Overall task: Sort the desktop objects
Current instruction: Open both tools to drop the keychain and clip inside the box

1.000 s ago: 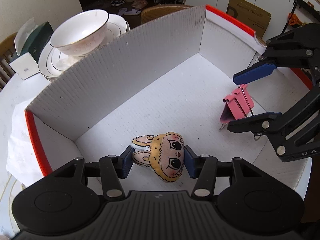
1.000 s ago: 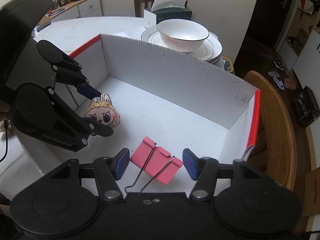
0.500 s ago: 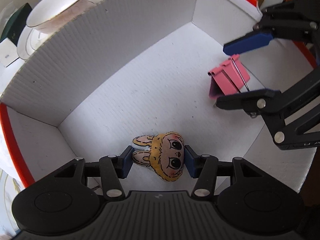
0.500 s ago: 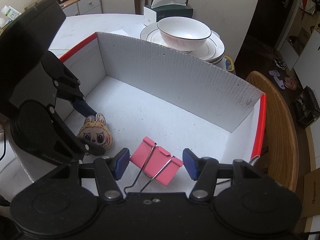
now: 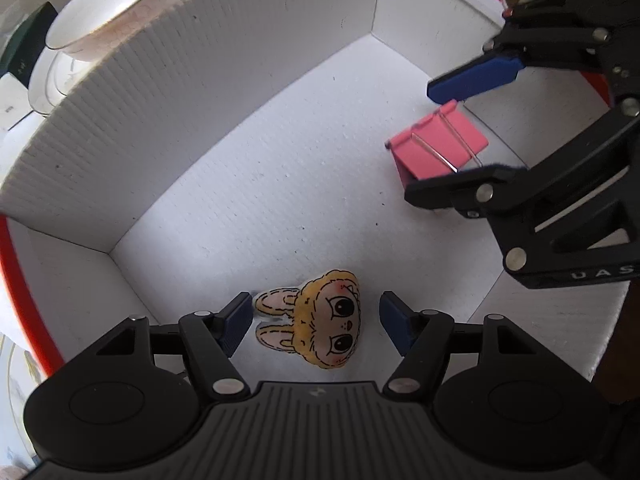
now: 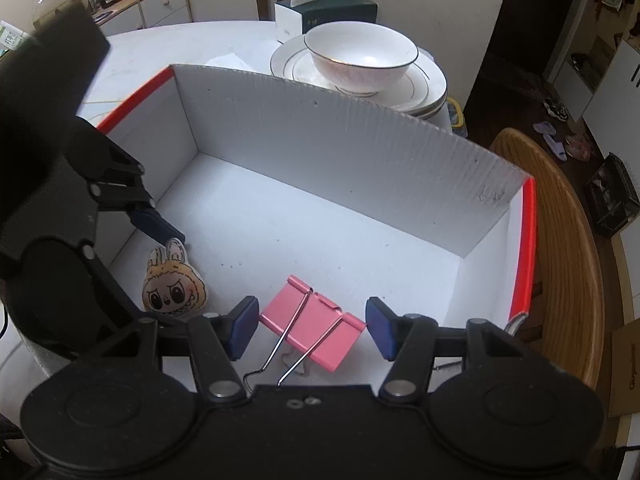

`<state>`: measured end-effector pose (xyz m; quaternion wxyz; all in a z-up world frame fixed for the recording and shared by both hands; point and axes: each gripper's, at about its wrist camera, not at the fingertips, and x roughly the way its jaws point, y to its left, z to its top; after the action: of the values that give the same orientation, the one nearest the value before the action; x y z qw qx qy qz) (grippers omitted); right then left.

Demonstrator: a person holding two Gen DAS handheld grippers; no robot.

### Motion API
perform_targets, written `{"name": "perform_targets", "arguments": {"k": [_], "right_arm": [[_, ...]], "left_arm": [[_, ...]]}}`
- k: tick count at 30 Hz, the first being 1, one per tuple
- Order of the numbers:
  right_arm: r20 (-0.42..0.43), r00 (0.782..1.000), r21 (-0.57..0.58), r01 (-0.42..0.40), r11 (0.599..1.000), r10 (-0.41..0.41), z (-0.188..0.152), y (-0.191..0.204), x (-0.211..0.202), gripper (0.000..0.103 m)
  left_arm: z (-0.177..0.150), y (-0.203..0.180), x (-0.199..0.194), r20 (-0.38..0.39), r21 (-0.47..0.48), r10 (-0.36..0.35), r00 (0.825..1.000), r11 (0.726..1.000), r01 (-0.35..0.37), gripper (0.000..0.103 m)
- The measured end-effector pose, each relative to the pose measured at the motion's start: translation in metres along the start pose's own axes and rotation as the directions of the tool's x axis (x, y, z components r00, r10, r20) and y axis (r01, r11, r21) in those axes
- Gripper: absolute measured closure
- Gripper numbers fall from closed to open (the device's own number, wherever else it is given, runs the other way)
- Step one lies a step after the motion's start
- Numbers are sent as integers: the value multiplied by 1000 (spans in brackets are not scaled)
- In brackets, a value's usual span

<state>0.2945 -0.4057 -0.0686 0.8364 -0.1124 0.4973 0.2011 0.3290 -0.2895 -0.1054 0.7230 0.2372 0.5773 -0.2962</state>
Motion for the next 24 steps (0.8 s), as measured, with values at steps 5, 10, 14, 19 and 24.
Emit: {"name": "perform_targets", "arguments": {"k": [5,10,14,19,24], "right_arm": [[8,1000,7,-3,1000,3,-1,0,-3,41],[44,999,16,-14,1000,14,0,1,-15,39],[91,996,22,-23,999,21,-3,2,-31,31],[150,988,23,-39,999,35,-6,3,-51,25],[194,980,27,-54,998,47,-11,5,-65,20]], "left_arm": [[-8,3,-14,46,-27,-4,999,1000,5,31],[-13,-8,-39,114,-36,-13,993,999,17,31],[-24,-10,-52,190,-60,-20,982,998,32,31],[-38,-7,-74,287,-112,16,958,994,17,31],[-54,-12,-94,368,-169,60,928,986,3,31]]}}
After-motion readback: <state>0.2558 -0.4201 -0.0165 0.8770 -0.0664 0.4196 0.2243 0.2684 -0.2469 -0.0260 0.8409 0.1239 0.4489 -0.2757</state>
